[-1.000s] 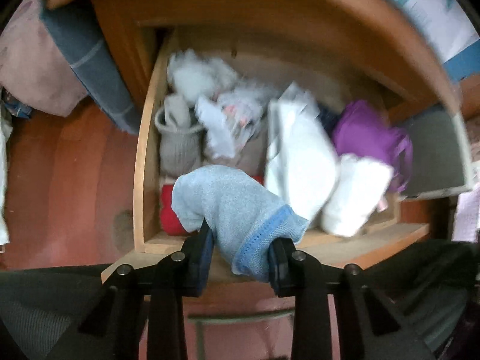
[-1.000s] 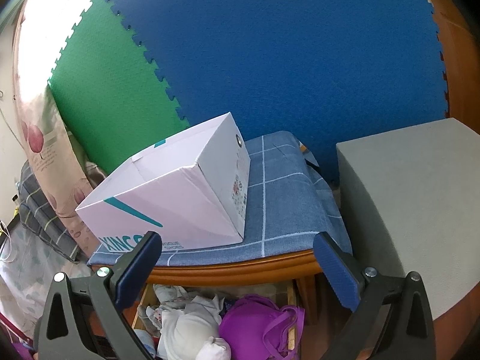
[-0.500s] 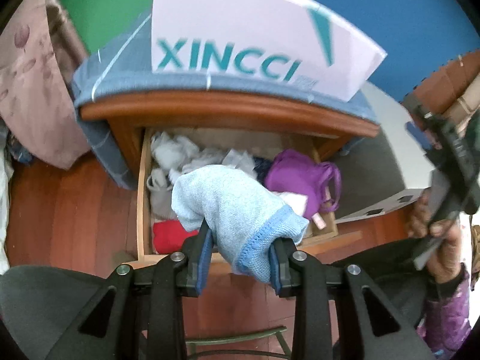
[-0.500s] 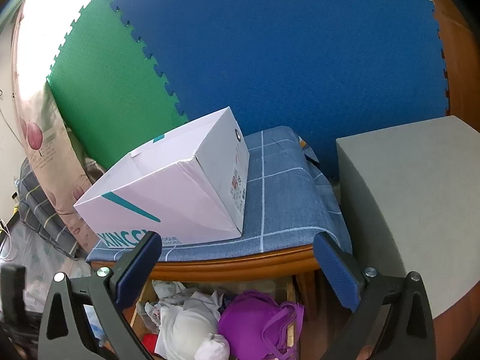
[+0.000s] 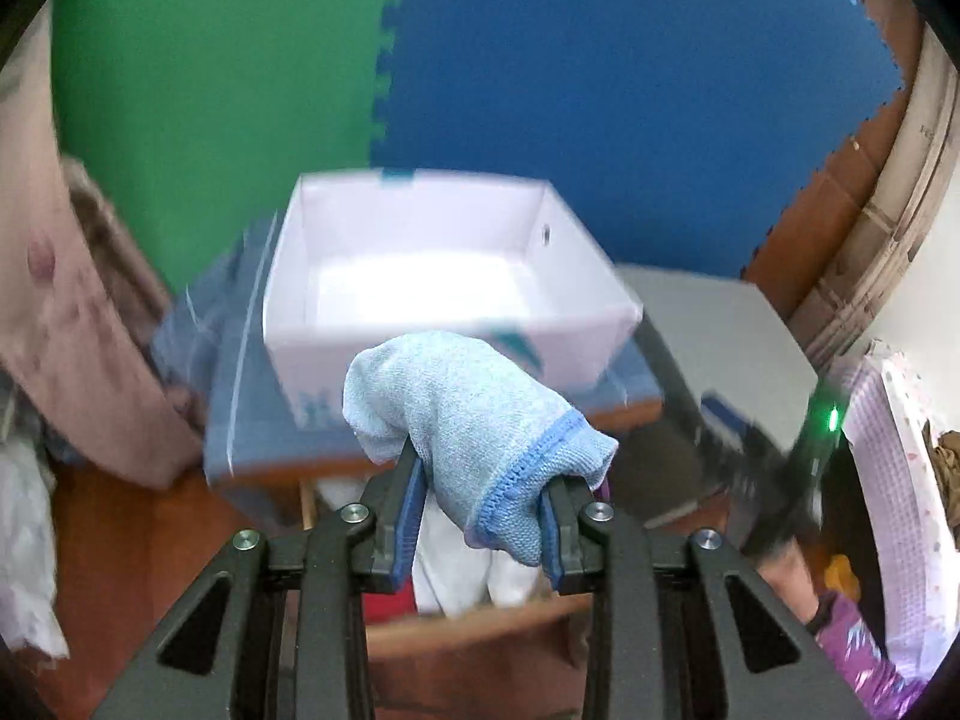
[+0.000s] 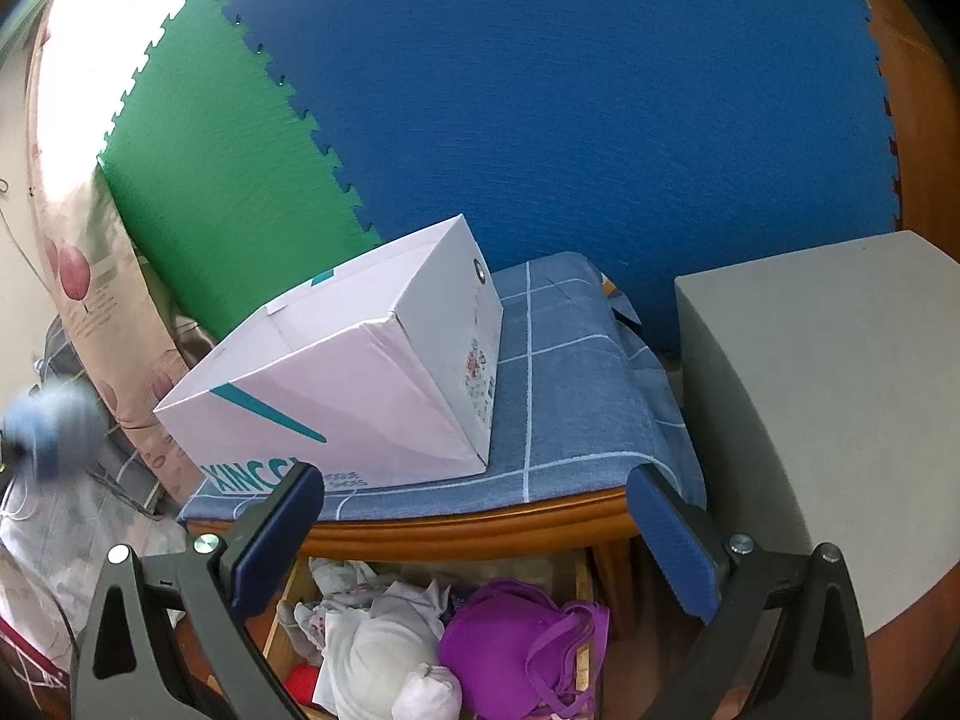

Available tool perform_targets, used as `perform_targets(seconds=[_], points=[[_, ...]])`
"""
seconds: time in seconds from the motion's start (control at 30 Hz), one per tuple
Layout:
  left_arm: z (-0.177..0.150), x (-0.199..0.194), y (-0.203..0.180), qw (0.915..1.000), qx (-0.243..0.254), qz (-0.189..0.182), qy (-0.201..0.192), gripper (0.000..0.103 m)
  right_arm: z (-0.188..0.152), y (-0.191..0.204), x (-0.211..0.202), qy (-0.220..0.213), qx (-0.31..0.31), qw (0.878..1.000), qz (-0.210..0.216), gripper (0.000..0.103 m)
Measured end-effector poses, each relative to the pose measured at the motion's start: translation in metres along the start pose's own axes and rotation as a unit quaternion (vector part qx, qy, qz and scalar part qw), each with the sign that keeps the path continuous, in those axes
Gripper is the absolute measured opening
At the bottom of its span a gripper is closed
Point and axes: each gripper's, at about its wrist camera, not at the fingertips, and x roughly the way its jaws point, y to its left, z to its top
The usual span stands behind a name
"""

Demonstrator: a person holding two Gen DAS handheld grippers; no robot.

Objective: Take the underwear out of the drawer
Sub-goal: 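Lift the light blue sock with the left gripper into the white box, then open the left gripper to drop the sock in the box while the right tool moves to the drawer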

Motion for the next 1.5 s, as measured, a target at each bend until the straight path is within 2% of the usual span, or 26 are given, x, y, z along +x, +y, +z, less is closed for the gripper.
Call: perform_targets(seconds=[0.1,0.2,0.37,0.5,0.73,0.9,1.13,1.5], points=[[0.037,0.004,-0.004,0.9979,0.034,0.041,-0.036,0.029,0.000,-0.001,0.000,0.002,0.005,1.000,0.002,0.103],[0.070,0.024,-0.001,0.9964,0.044,0.062,-0.036,0.029,0.000,-0.001,0.001,0.004,0.006,1.000,0.004,0.103],[0.116,0.077,0.012,0.9930,0.055,0.104,-0.013,0.030,0.000,0.001,0.001,0.005,0.000,1.000,0.009,0.103],[0.138,0.121,0.032,0.9924,0.039,0.115,0.020,0.030,-0.001,0.003,0.002,0.009,-0.003,1.000,0.014,0.103],[0.148,0.184,0.050,0.9847,0.050,0.151,0.071,0.030,-0.004,0.009,0.003,0.018,-0.017,0.999,0.023,0.103],[0.149,0.217,0.067,0.9800,0.036,0.165,0.105,0.030,-0.005,0.012,0.004,0.023,-0.028,0.999,0.028,0.103],[0.148,0.244,0.085,0.9742,0.010,0.174,0.144,0.030,-0.007,0.014,0.009,0.038,-0.032,0.998,0.033,0.103],[0.147,0.263,0.091,0.9639,0.028,0.203,0.170,0.039,-0.012,0.020,0.012,0.050,-0.055,0.997,0.029,0.103]])
